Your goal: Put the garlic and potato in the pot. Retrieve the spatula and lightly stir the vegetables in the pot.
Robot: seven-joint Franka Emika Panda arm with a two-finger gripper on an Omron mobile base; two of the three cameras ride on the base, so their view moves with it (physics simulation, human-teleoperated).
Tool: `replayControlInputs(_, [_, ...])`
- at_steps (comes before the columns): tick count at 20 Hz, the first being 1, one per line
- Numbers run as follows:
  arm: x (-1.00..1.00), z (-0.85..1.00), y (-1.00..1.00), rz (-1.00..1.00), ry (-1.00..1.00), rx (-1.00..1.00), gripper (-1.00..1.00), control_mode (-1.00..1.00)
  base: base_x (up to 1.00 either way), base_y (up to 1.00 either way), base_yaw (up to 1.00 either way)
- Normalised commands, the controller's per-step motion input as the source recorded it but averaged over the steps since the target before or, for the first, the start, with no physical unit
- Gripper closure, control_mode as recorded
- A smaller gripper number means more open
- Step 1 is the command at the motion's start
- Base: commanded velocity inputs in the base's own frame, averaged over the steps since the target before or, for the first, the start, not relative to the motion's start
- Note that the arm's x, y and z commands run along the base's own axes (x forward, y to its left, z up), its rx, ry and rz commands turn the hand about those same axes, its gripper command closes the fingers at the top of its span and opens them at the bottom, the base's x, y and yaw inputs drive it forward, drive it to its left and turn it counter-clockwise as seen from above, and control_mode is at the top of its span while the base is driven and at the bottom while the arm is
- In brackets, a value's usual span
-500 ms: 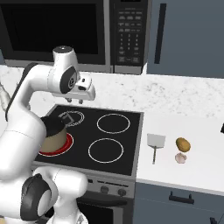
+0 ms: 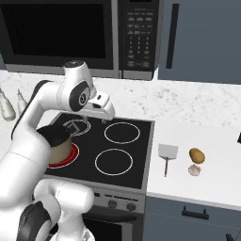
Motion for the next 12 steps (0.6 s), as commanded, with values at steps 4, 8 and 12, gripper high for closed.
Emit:
replayControlInputs(4, [-0.25, -0.46, -1.0, -0.33, 0.01, 0.0, -1.0, -1.0, 0.0, 0.0, 0.0])
replayControlInputs(8, [-0.08, -0.35, -1.0, -0.37, 0.04, 0.0, -1.0, -1.0, 0.0, 0.0, 0.0])
replayControlInputs(12, [-0.01, -0.18, -1.0, -0.37, 0.01, 0.0, -1.0, -1.0, 0.0, 0.0, 0.0])
